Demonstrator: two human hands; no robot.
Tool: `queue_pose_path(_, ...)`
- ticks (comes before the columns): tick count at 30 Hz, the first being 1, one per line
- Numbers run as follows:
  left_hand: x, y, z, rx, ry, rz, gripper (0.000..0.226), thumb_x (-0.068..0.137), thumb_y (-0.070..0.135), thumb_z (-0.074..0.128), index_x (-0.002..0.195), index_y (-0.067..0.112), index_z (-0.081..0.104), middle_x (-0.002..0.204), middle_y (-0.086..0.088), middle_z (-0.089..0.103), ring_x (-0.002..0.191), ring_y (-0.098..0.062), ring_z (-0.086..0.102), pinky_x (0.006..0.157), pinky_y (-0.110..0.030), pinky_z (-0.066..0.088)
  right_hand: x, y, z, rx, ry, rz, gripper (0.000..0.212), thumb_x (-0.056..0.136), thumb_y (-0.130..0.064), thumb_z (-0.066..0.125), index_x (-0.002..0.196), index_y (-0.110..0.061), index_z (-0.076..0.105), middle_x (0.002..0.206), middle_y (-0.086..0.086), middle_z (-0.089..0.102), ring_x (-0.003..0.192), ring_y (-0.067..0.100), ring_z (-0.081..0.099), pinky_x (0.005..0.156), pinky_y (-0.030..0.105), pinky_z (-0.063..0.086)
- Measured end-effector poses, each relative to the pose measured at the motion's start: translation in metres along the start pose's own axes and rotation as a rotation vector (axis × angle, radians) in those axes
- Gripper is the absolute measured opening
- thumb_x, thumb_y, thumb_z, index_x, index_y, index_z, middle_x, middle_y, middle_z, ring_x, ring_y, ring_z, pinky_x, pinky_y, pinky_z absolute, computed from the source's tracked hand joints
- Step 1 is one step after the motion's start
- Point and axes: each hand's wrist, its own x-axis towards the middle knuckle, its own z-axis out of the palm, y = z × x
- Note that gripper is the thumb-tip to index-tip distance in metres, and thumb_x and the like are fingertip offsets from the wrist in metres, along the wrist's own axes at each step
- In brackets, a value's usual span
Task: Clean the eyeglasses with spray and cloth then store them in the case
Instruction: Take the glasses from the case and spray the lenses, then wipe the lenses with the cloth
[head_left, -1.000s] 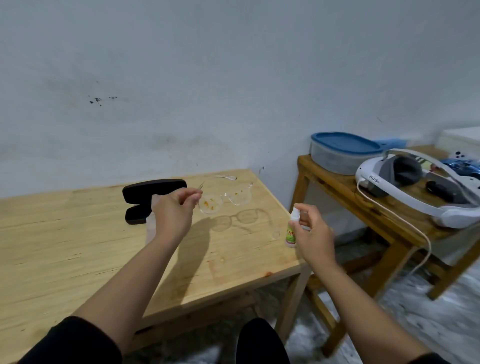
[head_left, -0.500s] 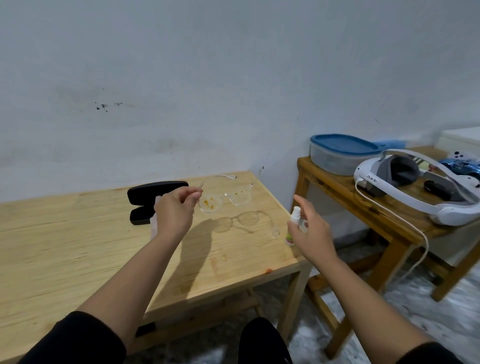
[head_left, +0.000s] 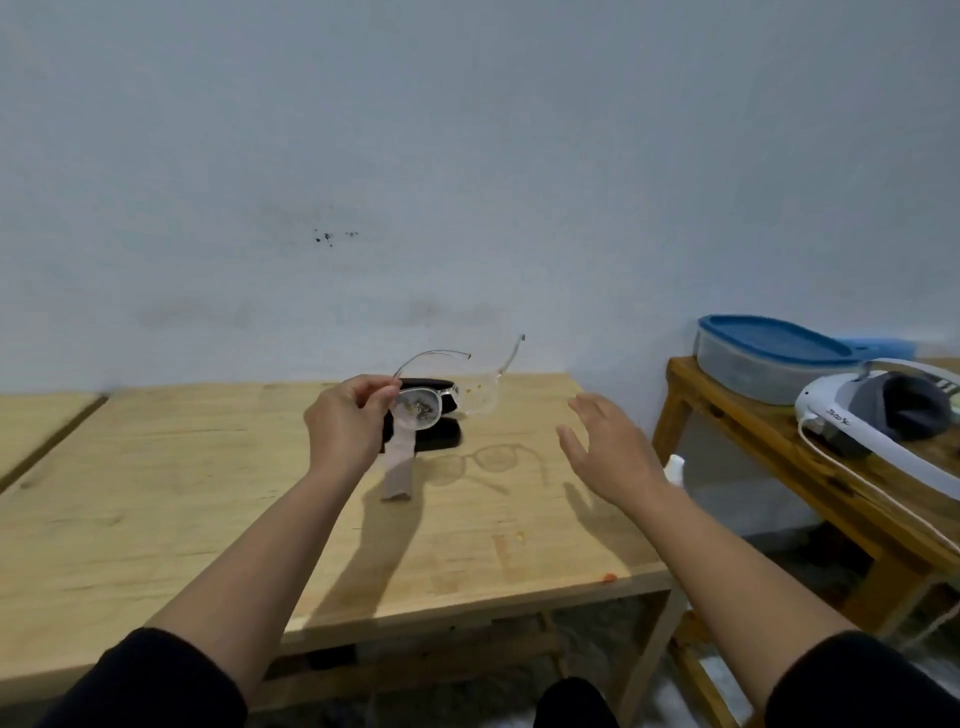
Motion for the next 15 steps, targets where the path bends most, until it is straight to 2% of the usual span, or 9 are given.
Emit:
queue_pose_path(4,0.005,-0.017,-0.047,0.027,0.085,-0.048,0.010,0.087,0.021,0.061,0.082,0.026,0.069,0.076,0.000,0.070,0.082,-0.019,0.068,0.078,-0.025,0.043,0.017,-0.036,0.042,0.074,-0.068,-0.060,0.050,0.095,-0.033,0.043,0.139,-0.011,0.039,0.149,0.004,0.036,0.138,0.017,0.030,0.109,0.029,0.027)
queue_pose_path(10,0.009,-0.049,-0.108,0.102,0.216,-0.142,0.011,0.088,0.023,0.060,0.084,0.027,0.069,0.079,0.002,0.071,0.085,-0.017,0.068,0.079,-0.025,0.044,0.035,-0.091,0.102,0.226,-0.202,-0.147,0.048,0.093,-0.031,0.042,0.139,-0.016,0.040,0.146,0.001,0.041,0.131,0.019,0.041,0.103,0.029,0.034)
queue_pose_path(15,0.015,-0.070,-0.136,0.163,0.293,-0.195,0.011,0.087,0.023,0.061,0.084,0.028,0.069,0.079,0.001,0.071,0.084,-0.015,0.067,0.079,-0.026,0.043,0.061,-0.122,0.123,0.246,-0.240,-0.248,0.044,0.096,-0.032,0.036,0.137,-0.018,0.042,0.145,0.000,0.042,0.130,0.018,0.041,0.101,0.029,0.034)
